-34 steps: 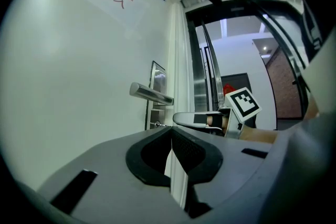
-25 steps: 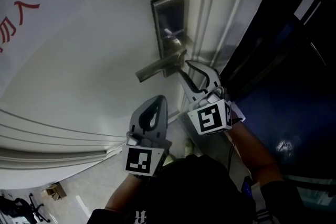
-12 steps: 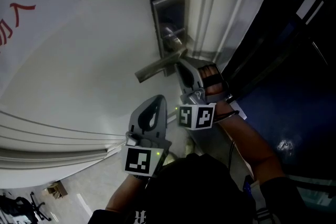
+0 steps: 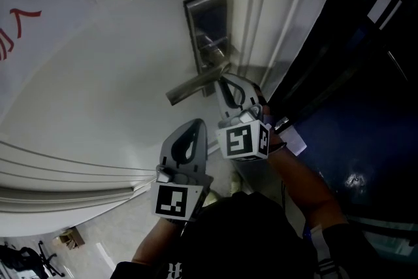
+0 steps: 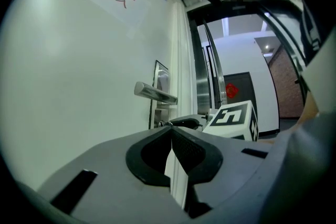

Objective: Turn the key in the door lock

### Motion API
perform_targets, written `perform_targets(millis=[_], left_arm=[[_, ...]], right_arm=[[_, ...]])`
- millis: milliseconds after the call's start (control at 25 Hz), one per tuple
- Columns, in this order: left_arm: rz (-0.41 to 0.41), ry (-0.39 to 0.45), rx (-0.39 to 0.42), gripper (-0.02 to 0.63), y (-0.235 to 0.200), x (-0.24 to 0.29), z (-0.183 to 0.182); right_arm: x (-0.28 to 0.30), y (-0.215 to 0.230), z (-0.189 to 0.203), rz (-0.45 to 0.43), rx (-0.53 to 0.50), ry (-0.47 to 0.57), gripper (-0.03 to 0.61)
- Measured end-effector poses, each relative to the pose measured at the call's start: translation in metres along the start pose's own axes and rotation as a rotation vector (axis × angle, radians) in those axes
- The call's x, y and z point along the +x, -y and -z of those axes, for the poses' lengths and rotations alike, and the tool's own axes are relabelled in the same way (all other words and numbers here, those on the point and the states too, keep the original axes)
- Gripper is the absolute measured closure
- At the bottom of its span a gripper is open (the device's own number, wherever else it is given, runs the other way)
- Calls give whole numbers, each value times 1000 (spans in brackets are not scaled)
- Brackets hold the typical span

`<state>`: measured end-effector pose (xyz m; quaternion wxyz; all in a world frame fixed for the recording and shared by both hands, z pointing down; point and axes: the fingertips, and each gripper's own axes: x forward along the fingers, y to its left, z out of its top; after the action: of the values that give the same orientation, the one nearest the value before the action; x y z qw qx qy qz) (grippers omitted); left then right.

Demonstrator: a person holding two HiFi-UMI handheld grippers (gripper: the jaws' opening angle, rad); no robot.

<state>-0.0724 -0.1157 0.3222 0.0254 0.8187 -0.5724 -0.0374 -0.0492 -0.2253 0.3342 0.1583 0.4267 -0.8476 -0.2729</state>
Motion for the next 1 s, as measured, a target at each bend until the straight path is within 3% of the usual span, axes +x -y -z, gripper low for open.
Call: perform_targets(millis=[280, 560, 680, 880, 1000], left_arm=[[-4, 3, 3, 606, 0, -2, -1], [-9, 2, 8, 606, 0, -3, -2], [-13, 1, 12, 606, 0, -4, -2], [-17, -4, 14, 606, -1, -4, -1], [-19, -6, 14, 606, -1, -3, -1]], right_arm=[[1, 5, 4, -112, 590, 14, 557], [2, 7, 13, -302, 1447, 38, 555], [2, 6, 17, -354, 1740, 33, 555], [3, 3, 21, -421, 2046, 38, 555], [4, 2, 20, -468, 2137, 44, 555]])
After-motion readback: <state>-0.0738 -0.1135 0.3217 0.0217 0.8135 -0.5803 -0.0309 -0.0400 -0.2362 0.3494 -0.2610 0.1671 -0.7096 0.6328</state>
